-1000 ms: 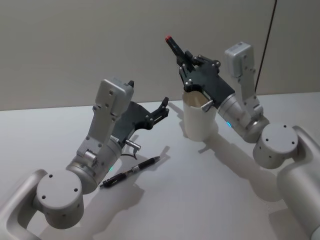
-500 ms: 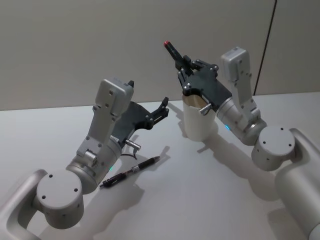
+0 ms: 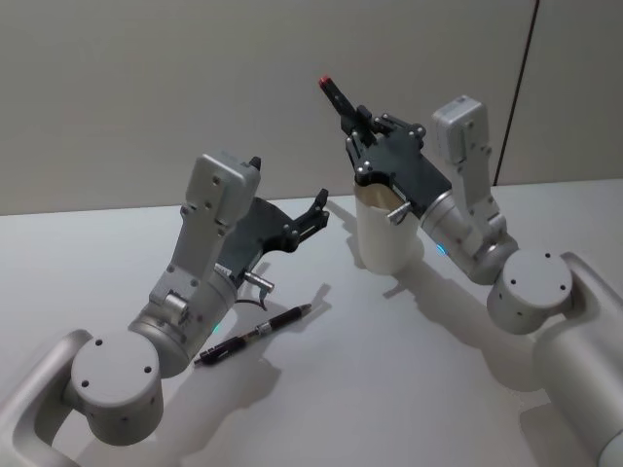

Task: Place the pen into the pen holder.

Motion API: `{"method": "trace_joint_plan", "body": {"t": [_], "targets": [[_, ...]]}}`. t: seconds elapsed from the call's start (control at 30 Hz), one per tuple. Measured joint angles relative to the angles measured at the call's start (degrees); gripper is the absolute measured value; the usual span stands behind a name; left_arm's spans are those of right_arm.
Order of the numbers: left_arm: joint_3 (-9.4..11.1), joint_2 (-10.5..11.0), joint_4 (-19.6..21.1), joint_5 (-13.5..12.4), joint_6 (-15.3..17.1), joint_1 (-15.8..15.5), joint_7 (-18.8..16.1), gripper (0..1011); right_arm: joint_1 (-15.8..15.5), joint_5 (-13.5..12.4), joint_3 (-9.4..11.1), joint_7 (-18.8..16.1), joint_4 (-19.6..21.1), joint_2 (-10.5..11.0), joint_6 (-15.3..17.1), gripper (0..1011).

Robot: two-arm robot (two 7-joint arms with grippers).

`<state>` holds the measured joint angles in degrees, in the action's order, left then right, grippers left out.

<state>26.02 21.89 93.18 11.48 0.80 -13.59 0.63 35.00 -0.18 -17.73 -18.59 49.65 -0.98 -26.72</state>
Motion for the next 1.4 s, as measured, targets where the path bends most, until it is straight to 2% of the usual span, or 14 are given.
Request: {"method": "trace_joint_plan", "body": {"t": [0.57,0.73,0.9,1.03,1.07,1.13,1.17,1.4], "targets": [[0.00,0.00,0.00,0.00,0.00,0.00,0.00,1001,0.68,-0.63,-0.11,0.08,-1.40,-0.36,-2.82,192],[0.00,0.00,0.00,0.00,0.00,0.00,0.00,1001,0.80,-0.70,-0.15,0.08,-1.63,-0.41,-3.20,318],[0.00,0.00,0.00,0.00,0.00,0.00,0.00,1001,0.87,-0.73,-0.15,0.08,-1.76,-0.43,-3.42,512],[0.00,0.00,0.00,0.00,0.00,0.00,0.00,1001,0.90,-0.75,-0.15,0.08,-1.82,-0.45,-3.53,591],[0.00,0.00,0.00,0.00,0.00,0.00,0.00,1001,0.91,-0.77,-0.15,0.08,-1.84,-0.46,-3.57,654],[0.00,0.00,0.00,0.00,0.00,0.00,0.00,1001,0.91,-0.78,-0.15,0.08,-1.86,-0.47,-3.60,689],[0.00,0.00,0.00,0.00,0.00,0.00,0.00,1001,0.92,-0.79,-0.15,0.08,-1.88,-0.47,-3.64,746],[0.00,0.00,0.00,0.00,0.00,0.00,0.00,1001,0.95,-0.83,-0.15,0.08,-1.92,-0.50,-3.70,917]]}}
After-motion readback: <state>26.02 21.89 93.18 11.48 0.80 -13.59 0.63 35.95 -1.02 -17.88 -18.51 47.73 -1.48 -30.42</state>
